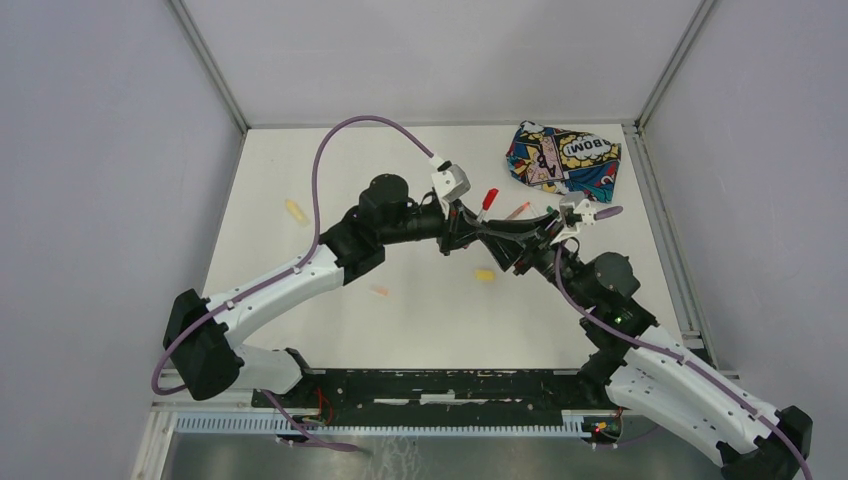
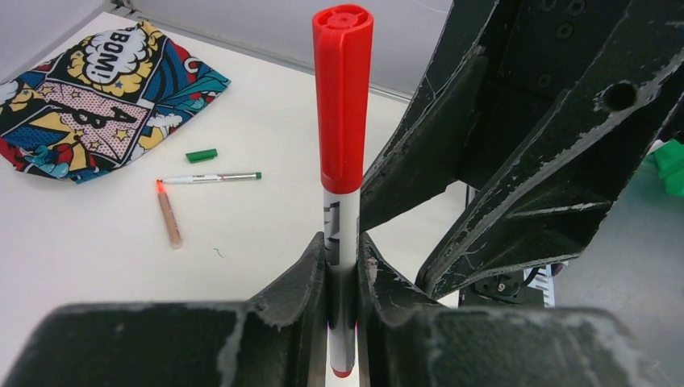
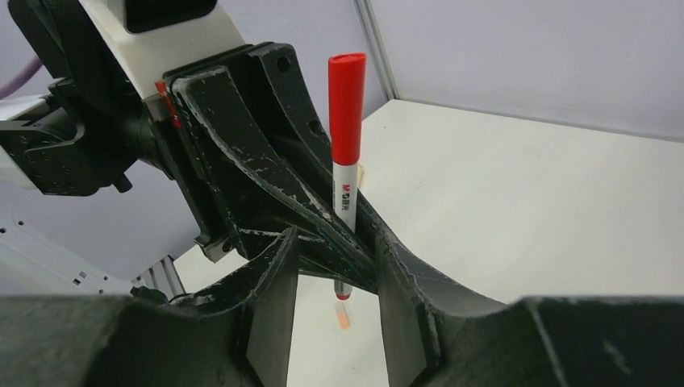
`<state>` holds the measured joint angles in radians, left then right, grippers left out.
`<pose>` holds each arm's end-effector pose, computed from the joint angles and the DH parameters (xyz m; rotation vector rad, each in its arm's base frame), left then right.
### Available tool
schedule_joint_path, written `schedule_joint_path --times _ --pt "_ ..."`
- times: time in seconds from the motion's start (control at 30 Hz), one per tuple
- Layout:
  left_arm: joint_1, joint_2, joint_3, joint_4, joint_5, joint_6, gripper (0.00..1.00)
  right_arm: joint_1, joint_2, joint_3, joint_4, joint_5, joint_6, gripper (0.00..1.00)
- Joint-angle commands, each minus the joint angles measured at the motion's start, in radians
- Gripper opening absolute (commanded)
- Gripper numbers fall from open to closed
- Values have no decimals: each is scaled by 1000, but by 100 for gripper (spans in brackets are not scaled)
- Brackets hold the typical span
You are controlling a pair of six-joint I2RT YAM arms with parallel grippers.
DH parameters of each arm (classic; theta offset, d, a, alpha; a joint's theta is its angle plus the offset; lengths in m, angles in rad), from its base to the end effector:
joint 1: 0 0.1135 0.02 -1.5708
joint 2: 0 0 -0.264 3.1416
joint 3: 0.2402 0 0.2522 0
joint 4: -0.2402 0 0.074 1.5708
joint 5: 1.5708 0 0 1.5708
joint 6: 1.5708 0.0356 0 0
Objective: Insert the pens into the pen caps
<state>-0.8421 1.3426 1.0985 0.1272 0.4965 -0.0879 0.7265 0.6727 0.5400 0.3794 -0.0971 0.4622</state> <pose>0.1985 -0.2478 0.3574 1.0151 1.4874 -1.0986 0.1251 0.1158 0.3318 -0.2715 1.3790 1.0643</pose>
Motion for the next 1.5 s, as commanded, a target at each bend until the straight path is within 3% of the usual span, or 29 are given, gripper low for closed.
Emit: schedule_joint_path --times 0.0,0.27,0.47,0.7,0.97,1.17,1.47 --pt "0 -26 -1 42 -22 41 2 -1 -2 48 -67 42 -34 44" --pt "3 -6 -13 -95 -256 13 2 -1 -45 29 -266 252 -145 48" --pt "26 33 -65 -233 -445 -70 2 -2 47 39 -468 344 -154 52" --pt "126 187 -51 -377 -527 -183 2 -1 139 -3 -492 309 -153 54" --pt "169 387 71 -535 -664 -184 2 -2 218 -37 -518 220 -194 59" --pt "201 463 98 -536 -667 -187 4 -1 256 -27 -527 114 -198 63" --pt "224 528 112 -515 -633 -193 9 -2 274 -12 -559 89 -213 65"
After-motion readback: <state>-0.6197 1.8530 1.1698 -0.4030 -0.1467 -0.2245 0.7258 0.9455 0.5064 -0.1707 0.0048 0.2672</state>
